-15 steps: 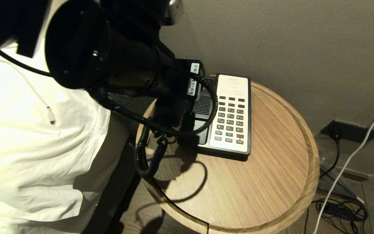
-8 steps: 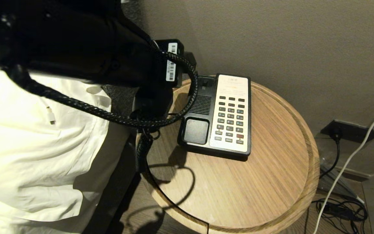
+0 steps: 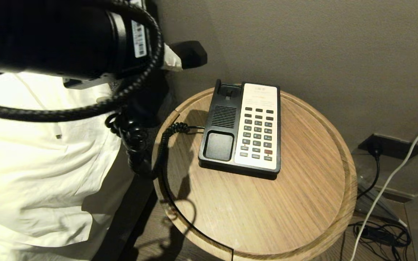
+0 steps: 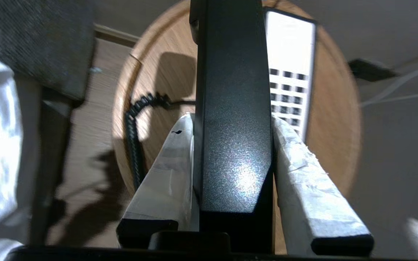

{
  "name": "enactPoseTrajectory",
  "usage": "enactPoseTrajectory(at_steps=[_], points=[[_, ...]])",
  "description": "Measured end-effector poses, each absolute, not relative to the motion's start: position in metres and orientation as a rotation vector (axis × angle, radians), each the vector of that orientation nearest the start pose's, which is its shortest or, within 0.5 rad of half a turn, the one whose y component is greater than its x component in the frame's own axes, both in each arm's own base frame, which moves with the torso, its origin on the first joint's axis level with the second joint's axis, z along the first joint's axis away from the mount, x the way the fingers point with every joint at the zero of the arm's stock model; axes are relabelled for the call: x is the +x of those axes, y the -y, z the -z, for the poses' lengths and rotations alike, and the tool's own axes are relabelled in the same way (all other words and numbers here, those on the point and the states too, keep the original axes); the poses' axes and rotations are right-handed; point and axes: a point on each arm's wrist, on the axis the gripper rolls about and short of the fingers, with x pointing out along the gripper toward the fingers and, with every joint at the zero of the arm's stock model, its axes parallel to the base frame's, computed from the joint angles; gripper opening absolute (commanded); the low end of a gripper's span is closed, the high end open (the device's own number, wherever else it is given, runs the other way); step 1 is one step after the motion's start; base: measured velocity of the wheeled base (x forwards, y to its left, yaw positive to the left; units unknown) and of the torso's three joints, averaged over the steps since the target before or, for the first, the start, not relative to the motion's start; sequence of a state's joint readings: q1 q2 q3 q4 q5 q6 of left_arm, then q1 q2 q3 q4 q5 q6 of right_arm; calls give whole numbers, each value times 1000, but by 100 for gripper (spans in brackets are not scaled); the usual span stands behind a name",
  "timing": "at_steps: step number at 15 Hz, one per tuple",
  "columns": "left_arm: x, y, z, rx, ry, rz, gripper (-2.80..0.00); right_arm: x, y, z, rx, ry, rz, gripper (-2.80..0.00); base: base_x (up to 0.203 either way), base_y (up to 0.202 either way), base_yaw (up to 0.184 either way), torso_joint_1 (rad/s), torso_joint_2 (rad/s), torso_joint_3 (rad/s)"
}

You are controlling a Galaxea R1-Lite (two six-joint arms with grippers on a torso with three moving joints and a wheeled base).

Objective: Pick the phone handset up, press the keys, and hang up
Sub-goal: Dial the number

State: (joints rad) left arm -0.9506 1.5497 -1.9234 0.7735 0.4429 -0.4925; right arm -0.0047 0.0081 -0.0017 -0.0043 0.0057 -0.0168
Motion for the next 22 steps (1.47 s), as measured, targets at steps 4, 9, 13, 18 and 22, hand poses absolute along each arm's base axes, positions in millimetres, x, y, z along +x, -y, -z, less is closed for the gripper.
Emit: enactPoseTrajectory(at_steps=[4, 9, 13, 18, 22], points=[[112, 143, -409, -344, -445, 475, -280, -22, 0, -77, -17, -2, -1, -280, 0, 0, 0, 0, 0, 0], [80, 102, -423, -464, -438, 556, -280, -22, 0, -77, -17, -3, -1, -280, 0, 0, 0, 0, 0, 0], [56, 69, -429, -509, -407, 603, -280, -22, 0, -77, -17, -2, -1, -280, 0, 0, 0, 0, 0, 0], [41, 49, -431, -536, -372, 621, -280, -22, 0, -77, -20, -2, -1, -280, 0, 0, 0, 0, 0, 0], [36, 43, -428, -539, -384, 659, -280, -22, 0, -77, -15, -3, 0, -280, 0, 0, 0, 0, 0, 0]])
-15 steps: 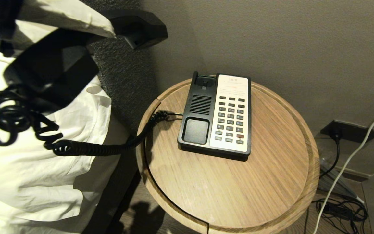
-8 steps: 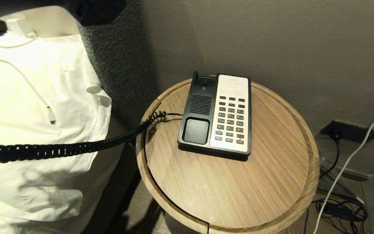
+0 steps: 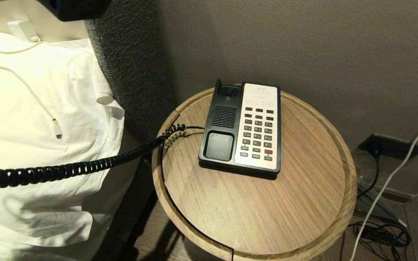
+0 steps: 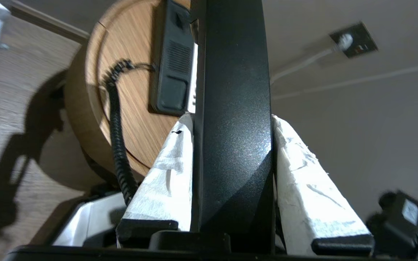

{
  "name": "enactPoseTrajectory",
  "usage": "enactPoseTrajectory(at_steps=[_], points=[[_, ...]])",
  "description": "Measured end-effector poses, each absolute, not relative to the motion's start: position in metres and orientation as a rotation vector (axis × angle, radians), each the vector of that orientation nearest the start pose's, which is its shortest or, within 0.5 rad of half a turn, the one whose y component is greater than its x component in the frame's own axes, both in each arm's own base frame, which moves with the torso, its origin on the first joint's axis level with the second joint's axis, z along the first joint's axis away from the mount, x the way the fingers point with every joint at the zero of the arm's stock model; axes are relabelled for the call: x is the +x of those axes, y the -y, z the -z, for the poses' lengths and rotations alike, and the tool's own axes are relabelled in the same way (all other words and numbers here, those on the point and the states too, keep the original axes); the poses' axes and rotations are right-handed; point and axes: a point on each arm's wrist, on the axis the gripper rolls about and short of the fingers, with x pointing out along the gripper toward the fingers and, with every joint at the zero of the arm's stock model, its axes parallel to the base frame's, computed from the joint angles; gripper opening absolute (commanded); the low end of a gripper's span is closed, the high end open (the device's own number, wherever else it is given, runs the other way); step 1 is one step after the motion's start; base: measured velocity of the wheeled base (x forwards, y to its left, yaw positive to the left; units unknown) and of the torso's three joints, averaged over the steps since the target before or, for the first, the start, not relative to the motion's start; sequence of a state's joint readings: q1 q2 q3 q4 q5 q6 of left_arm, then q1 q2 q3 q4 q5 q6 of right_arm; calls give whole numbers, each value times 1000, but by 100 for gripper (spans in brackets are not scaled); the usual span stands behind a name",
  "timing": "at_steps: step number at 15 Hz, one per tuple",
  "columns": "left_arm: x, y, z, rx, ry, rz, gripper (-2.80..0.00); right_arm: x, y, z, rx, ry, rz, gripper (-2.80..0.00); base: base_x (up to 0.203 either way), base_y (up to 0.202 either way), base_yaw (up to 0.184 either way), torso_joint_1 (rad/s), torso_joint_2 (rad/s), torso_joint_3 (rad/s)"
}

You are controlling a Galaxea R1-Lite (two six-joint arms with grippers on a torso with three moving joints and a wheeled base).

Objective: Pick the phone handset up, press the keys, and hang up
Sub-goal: Dial the number

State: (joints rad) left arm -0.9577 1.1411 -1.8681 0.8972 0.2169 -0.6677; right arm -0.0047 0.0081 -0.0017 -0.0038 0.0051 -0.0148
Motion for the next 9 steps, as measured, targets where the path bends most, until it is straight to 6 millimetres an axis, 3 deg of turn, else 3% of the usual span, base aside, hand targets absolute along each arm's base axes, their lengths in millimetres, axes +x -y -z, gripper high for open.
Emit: enactPoseTrajectory(at_steps=[4, 6, 9], points=[[33, 38, -426, -543, -383, 671, -280, -26, -1, -88, 11, 28, -23, -280, 0, 0, 0, 0, 0, 0], [31, 36, -426, -547, -379, 673, -280, -44, -2, -124, 53, 90, -92, -280, 0, 0, 0, 0, 0, 0], [30, 35, -424, -543, -382, 671, -280, -96, -5, -199, 126, 204, -222, -280, 0, 0, 0, 0, 0, 0]])
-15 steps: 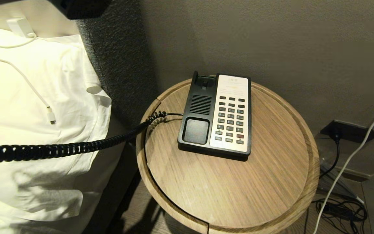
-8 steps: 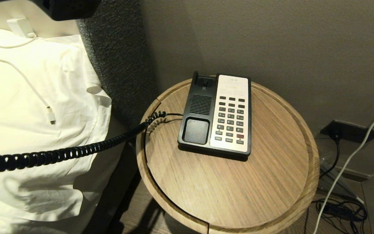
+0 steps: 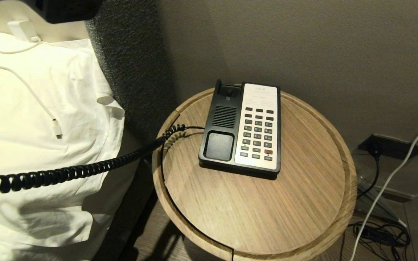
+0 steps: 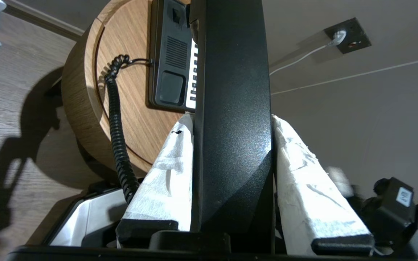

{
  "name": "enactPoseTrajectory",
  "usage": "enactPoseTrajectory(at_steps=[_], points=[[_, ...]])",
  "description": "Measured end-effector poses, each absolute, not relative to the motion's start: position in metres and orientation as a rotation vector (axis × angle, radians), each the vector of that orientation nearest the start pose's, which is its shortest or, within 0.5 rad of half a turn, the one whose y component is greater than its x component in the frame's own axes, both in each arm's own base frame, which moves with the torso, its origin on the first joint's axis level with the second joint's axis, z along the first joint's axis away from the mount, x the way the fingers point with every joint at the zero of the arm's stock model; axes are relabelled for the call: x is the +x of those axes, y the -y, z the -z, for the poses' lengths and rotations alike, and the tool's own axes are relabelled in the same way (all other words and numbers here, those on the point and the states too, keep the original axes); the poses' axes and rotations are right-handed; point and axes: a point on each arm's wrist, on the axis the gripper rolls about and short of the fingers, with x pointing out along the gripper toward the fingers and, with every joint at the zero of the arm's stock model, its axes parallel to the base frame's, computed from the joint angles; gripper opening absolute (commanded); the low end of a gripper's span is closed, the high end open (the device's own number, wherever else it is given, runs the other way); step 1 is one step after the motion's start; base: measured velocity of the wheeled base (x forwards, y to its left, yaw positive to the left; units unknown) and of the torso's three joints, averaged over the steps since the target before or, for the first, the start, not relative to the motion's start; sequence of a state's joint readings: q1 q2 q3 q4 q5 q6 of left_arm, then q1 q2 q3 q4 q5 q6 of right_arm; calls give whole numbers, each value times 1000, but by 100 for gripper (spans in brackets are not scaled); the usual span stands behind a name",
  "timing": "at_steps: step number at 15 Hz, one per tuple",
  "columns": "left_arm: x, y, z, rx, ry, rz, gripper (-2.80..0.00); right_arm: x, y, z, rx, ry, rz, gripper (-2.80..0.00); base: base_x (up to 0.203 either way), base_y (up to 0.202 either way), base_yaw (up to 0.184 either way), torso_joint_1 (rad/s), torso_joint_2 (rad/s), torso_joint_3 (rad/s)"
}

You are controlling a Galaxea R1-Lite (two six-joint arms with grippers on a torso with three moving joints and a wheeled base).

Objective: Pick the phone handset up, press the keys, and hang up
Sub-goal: Dial the number

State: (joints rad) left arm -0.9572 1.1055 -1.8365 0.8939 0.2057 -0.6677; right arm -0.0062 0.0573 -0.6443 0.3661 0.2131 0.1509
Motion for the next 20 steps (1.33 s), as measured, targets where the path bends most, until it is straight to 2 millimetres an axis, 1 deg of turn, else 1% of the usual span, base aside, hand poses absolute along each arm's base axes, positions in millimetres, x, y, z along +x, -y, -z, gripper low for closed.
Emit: enactPoseTrajectory(at_steps=[1, 2, 3, 4, 5, 7, 8, 9, 10, 11, 13, 14, 15, 17, 20], points=[[30, 35, -423, -539, -386, 669, -280, -106, -6, -222, 167, 199, -258, -280, 0, 0, 0, 0, 0, 0], [30, 35, -420, -534, -392, 666, -280, -105, -8, -247, 202, 162, -299, -280, 0, 0, 0, 0, 0, 0], [31, 35, -419, -531, -395, 665, -280, -95, -9, -267, 214, 102, -334, -280, 0, 0, 0, 0, 0, 0], [30, 35, -419, -531, -394, 665, -280, -76, -9, -286, 219, 18, -368, -280, 0, 0, 0, 0, 0, 0], [30, 34, -419, -532, -393, 666, -280, -48, -10, -304, 226, -74, -396, -280, 0, 0, 0, 0, 0, 0], [29, 34, -420, -535, -389, 667, -280, 13, -10, -324, 246, -238, -429, -280, 0, 0, 0, 0, 0, 0], [29, 33, -420, -534, -389, 667, -280, 47, -11, -329, 255, -321, -443, -280, 0, 0, 0, 0, 0, 0], [29, 33, -420, -535, -389, 667, -280, 75, -15, -331, 254, -391, -457, -280, 0, 0, 0, 0, 0, 0], [29, 34, -420, -535, -391, 666, -280, 102, -24, -329, 241, -454, -483, -280, 0, 0, 0, 0, 0, 0], [30, 34, -420, -534, -390, 666, -280, 125, -38, -327, 223, -501, -512, -280, 0, 0, 0, 0, 0, 0], [30, 34, -420, -538, -386, 668, -280, 161, -74, -323, 194, -523, -553, -280, 0, 0, 0, 0, 0, 0], [30, 34, -420, -537, -386, 667, -280, 175, -94, -323, 181, -505, -543, -280, 0, 0, 0, 0, 0, 0], [30, 35, -420, -538, -387, 666, -280, 184, -110, -322, 178, -486, -523, -280, 0, 0, 0, 0, 0, 0], [30, 35, -419, -537, -386, 664, -280, 194, -136, -316, 187, -492, -504, -280, 0, 0, 0, 0, 0, 0], [30, 35, -419, -538, -386, 663, -280, 209, -154, -310, 194, -460, -462, -280, 0, 0, 0, 0, 0, 0]])
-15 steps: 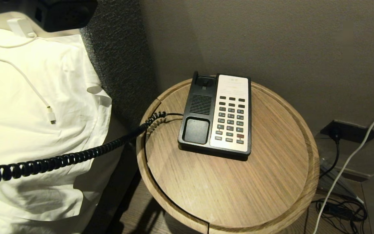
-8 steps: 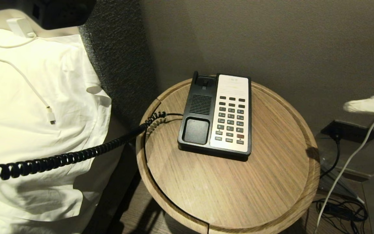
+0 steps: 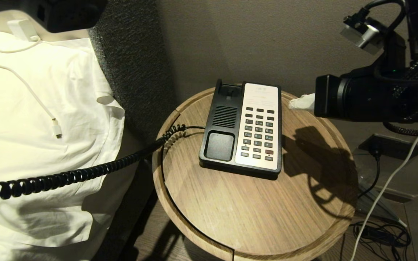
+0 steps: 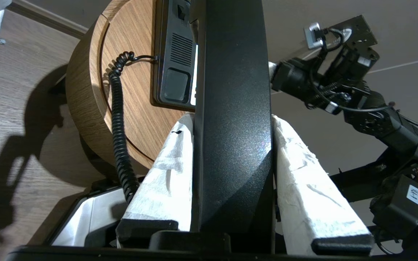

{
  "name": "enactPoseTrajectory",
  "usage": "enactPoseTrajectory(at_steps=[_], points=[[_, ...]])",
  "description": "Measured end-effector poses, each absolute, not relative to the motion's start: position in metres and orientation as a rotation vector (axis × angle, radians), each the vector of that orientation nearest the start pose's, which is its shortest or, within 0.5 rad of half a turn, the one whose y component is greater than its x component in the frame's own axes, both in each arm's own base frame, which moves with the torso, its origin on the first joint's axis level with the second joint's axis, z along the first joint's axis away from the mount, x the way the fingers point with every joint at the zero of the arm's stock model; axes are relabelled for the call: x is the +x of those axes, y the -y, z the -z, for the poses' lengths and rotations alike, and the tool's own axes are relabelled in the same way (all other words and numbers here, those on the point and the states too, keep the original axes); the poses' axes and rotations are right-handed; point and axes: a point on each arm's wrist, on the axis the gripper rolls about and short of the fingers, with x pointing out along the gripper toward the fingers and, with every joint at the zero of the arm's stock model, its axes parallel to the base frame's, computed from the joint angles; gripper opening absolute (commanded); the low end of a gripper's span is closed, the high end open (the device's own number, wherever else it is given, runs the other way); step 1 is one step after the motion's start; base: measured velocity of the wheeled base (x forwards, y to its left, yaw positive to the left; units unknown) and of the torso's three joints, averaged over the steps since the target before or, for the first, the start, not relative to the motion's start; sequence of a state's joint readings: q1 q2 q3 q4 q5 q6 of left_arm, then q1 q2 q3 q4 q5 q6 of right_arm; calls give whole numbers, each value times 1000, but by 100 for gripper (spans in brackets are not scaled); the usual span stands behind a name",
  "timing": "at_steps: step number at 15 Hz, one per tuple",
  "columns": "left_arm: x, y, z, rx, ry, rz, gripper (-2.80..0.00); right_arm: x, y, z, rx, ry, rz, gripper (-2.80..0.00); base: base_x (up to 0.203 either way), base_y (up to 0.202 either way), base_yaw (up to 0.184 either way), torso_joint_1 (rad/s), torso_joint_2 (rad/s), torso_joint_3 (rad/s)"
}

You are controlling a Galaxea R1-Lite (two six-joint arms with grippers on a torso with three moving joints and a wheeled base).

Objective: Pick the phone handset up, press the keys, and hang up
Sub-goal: Dial the number

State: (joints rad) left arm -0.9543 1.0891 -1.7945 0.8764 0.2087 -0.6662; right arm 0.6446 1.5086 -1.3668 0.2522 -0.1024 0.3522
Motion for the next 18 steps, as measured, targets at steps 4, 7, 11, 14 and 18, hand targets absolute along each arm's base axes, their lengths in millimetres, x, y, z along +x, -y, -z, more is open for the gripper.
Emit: enactPoseTrajectory(at_steps=[4, 7, 11, 14, 18], points=[[32, 37, -420, -539, -384, 664, -280, 212, -169, -295, 156, -512, -443, -280, 0, 0, 0, 0, 0, 0], [32, 37, -420, -539, -385, 662, -280, 214, -174, -287, 140, -540, -442, -280, 0, 0, 0, 0, 0, 0], [32, 37, -419, -536, -387, 660, -280, 218, -179, -283, 137, -542, -442, -280, 0, 0, 0, 0, 0, 0], [32, 36, -418, -537, -387, 659, -280, 222, -181, -281, 136, -546, -440, -280, 0, 0, 0, 0, 0, 0], [32, 36, -418, -536, -389, 659, -280, 226, -185, -279, 136, -542, -438, -280, 0, 0, 0, 0, 0, 0]])
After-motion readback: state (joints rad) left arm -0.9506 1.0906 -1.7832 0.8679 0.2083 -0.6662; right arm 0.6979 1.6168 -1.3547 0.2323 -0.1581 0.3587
